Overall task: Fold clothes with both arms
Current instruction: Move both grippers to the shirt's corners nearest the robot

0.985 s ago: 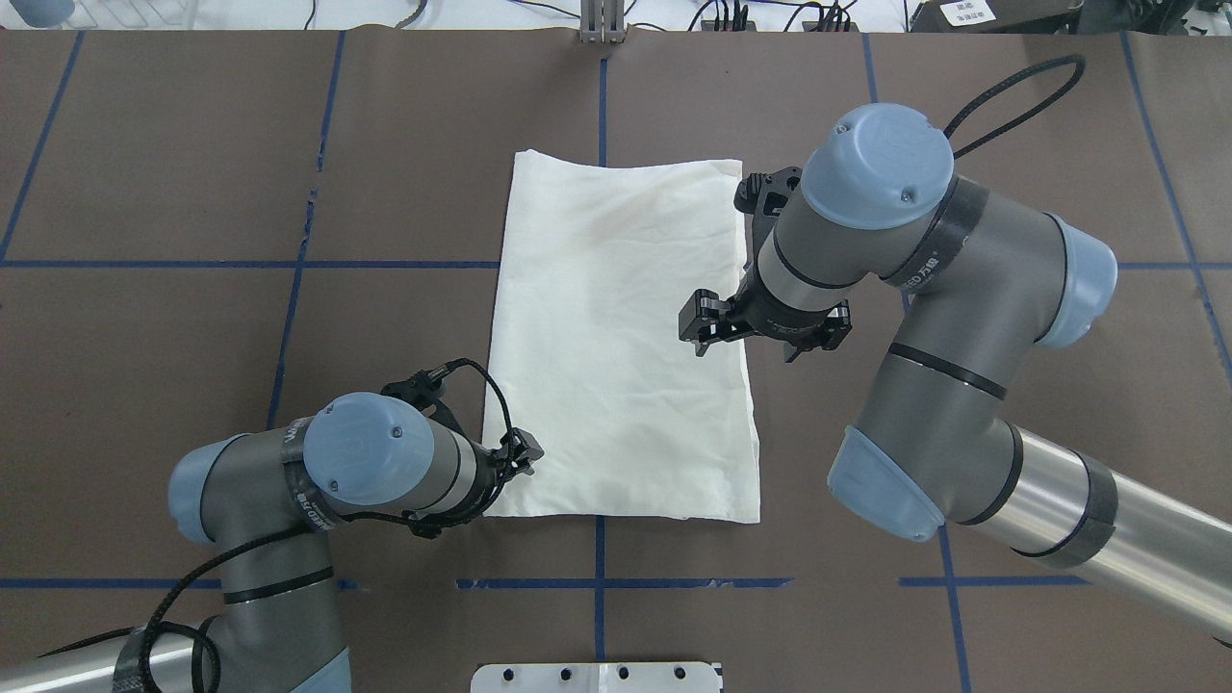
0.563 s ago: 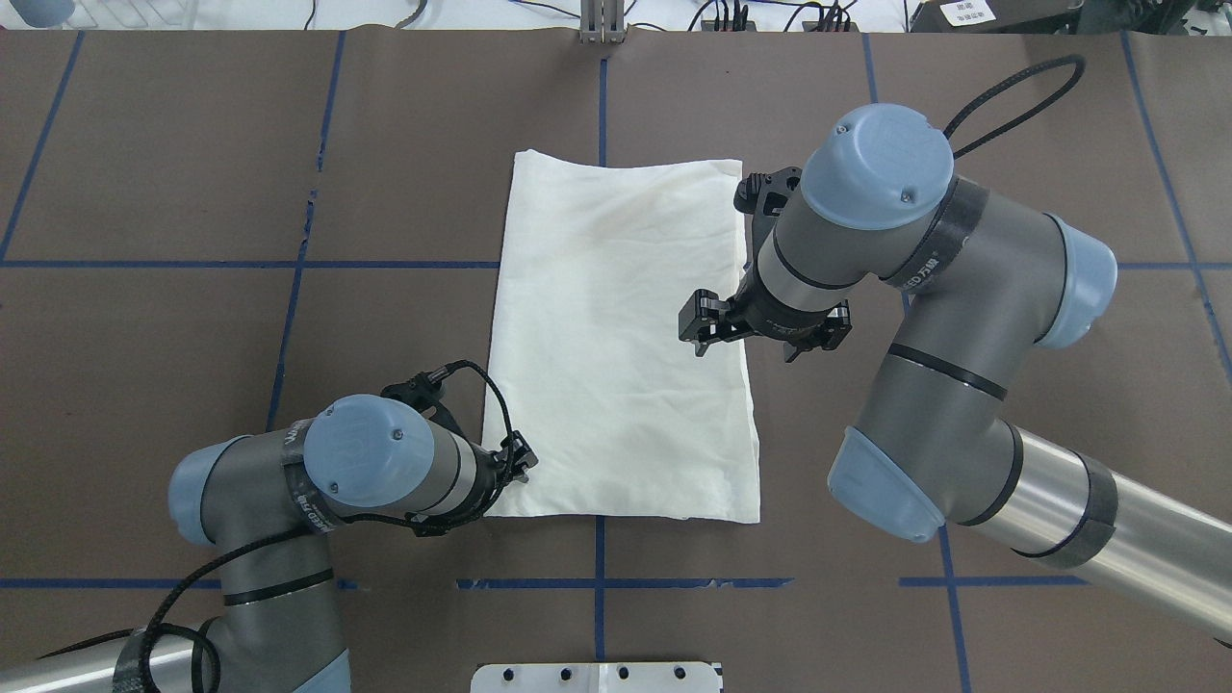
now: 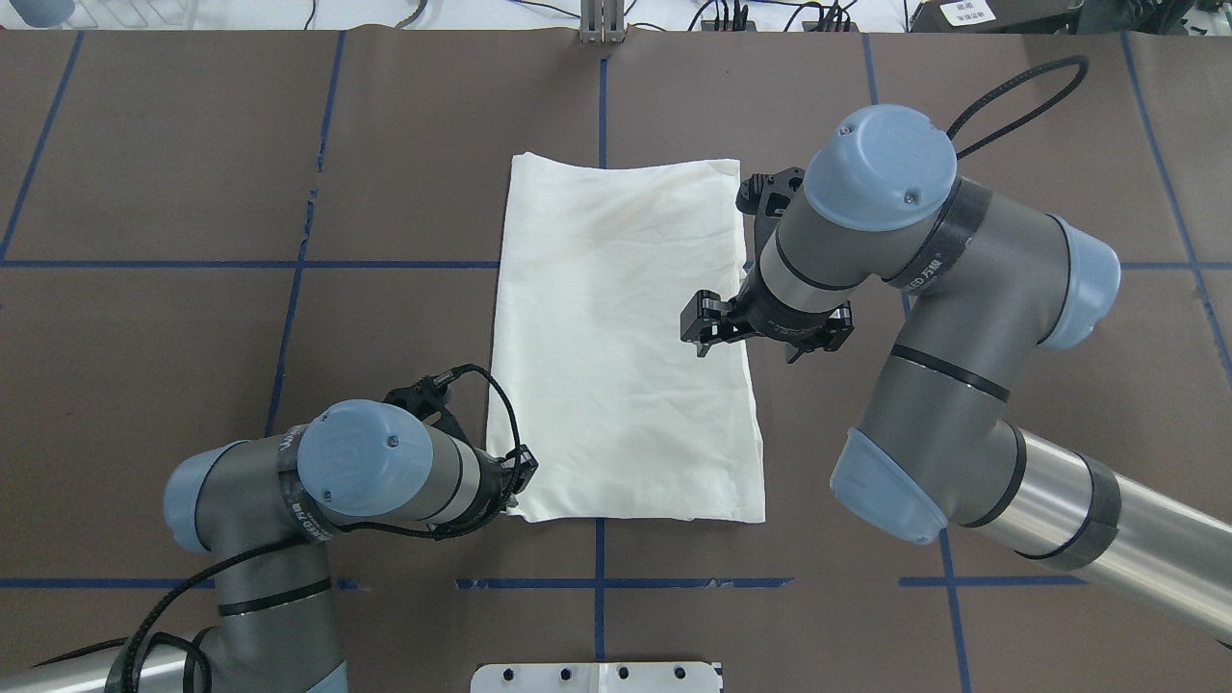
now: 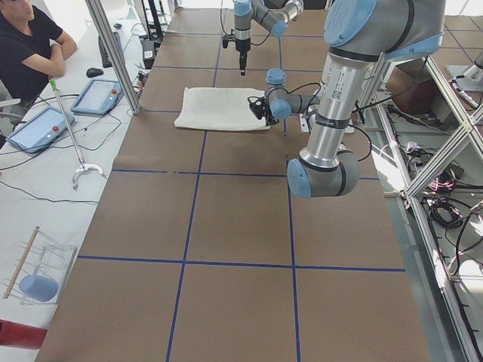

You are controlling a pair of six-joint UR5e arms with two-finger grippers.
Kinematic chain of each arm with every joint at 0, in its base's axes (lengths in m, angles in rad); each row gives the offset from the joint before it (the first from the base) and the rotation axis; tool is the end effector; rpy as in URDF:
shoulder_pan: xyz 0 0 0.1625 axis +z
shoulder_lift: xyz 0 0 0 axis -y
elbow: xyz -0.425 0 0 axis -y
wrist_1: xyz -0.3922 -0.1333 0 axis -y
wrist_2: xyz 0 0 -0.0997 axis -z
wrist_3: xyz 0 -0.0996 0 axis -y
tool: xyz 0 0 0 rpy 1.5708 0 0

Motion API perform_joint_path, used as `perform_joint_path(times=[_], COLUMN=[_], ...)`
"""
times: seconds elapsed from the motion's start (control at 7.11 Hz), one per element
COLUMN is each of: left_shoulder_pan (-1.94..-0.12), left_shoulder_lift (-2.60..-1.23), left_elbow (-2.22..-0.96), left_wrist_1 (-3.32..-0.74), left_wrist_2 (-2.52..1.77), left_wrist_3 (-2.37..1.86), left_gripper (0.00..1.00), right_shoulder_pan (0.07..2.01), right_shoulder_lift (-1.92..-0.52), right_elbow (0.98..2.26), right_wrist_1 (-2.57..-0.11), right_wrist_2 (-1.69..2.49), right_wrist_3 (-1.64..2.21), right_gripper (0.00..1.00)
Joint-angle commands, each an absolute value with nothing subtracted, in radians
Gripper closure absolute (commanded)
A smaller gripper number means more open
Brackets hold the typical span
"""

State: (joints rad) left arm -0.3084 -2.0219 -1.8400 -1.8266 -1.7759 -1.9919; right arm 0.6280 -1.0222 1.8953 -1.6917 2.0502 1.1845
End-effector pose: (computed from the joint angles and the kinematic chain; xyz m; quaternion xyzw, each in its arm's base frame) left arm 0.5533 -0.2949 0.2583 -0.1165 0.4606 -0.2686 0.8379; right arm -0.4397 -0.4272 0.2210 -0.0197 -0.4191 0.0224 0.9074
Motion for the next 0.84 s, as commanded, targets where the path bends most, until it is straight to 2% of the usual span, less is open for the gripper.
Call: perform_joint_path(times=[0.0, 0.42, 0.7], left_shoulder_pan=[-0.284, -0.278, -0.276], left_shoulder_lift=[-2.022, -2.016, -2.016], left_elbow=[-1.874, -1.871, -1.856], left_wrist_1=[-1.827, -1.83, -1.839], left_wrist_2=[-1.778, -1.781, -1.781], left_wrist_3=[-1.993, -1.982, -1.979], left_gripper=[1.0, 1.0, 1.0], right_shoulder_pan=[0.557, 0.334, 0.302], right_shoulder_lift=[-1.023, -1.049, -1.063], right_elbow=[1.902, 1.907, 1.902], right_wrist_1=[-1.683, -1.562, -1.572], right_wrist_2=[2.03, 1.786, 1.749], right_wrist_3=[1.356, 1.763, 1.928], right_gripper=[0.0, 0.0, 0.0])
